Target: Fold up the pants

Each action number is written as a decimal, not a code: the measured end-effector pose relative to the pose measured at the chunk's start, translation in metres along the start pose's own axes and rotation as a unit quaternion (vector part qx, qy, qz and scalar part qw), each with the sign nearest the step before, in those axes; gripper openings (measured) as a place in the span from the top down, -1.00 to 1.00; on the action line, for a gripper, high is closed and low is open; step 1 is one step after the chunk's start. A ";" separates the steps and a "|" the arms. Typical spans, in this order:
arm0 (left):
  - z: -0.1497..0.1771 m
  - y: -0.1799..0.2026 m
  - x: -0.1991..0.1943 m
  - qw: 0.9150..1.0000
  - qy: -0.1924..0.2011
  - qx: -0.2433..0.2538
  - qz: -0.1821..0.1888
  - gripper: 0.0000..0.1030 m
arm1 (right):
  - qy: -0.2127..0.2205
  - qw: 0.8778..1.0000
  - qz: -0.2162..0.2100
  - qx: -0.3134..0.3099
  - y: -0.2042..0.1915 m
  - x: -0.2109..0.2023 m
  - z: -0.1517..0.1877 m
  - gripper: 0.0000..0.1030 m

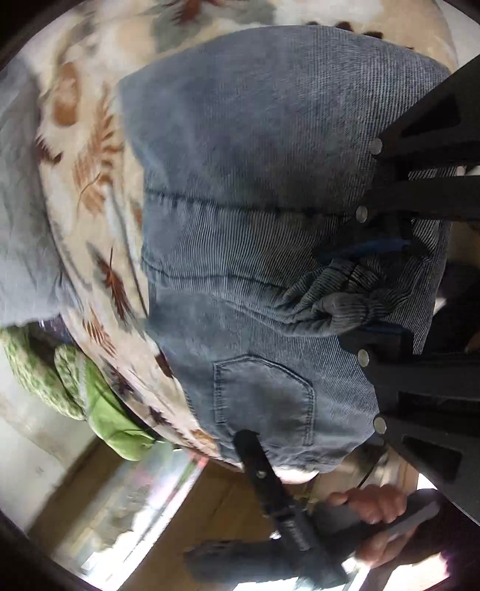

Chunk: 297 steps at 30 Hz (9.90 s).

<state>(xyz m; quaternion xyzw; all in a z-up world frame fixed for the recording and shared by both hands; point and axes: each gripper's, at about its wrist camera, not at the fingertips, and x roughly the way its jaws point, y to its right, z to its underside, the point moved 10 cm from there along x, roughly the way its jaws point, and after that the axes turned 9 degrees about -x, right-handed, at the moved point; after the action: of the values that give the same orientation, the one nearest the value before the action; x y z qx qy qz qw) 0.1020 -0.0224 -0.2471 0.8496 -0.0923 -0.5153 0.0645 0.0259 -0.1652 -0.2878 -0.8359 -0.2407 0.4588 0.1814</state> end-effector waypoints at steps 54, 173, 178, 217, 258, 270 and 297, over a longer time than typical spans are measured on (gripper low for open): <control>0.027 0.032 -0.004 0.990 0.020 0.122 -0.069 -1.00 | 0.048 0.988 0.144 0.024 0.041 -0.052 0.025 0.23; 0.073 -0.011 -0.087 0.927 0.121 0.354 0.016 -0.60 | 0.123 0.979 0.014 0.161 0.103 -0.090 0.005 -0.22; 0.068 0.030 -0.090 0.883 0.208 0.420 -0.018 -0.60 | 0.113 0.975 -0.042 0.189 0.100 -0.086 0.015 -0.22; 0.114 0.062 -0.089 0.831 0.219 0.511 0.006 -0.77 | 0.063 0.959 -0.124 0.248 0.097 -0.052 0.021 -0.23; 0.067 0.159 -0.091 0.874 0.108 0.439 0.175 0.89 | 0.086 0.959 -0.170 0.209 0.065 -0.056 0.010 0.15; 0.082 0.220 -0.009 0.918 -0.043 0.276 0.283 0.75 | 0.148 0.871 -0.279 0.377 0.116 -0.067 0.017 -0.17; 0.047 0.071 -0.014 0.963 0.006 0.210 0.171 -0.46 | 0.132 0.980 -0.022 0.149 0.068 -0.060 -0.013 0.77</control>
<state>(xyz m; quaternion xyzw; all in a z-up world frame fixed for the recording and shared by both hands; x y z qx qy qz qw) 0.0472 -0.0891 -0.2422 0.8186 -0.3418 -0.4607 -0.0281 0.0255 -0.2565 -0.2757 -0.8472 -0.1623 0.3706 0.3443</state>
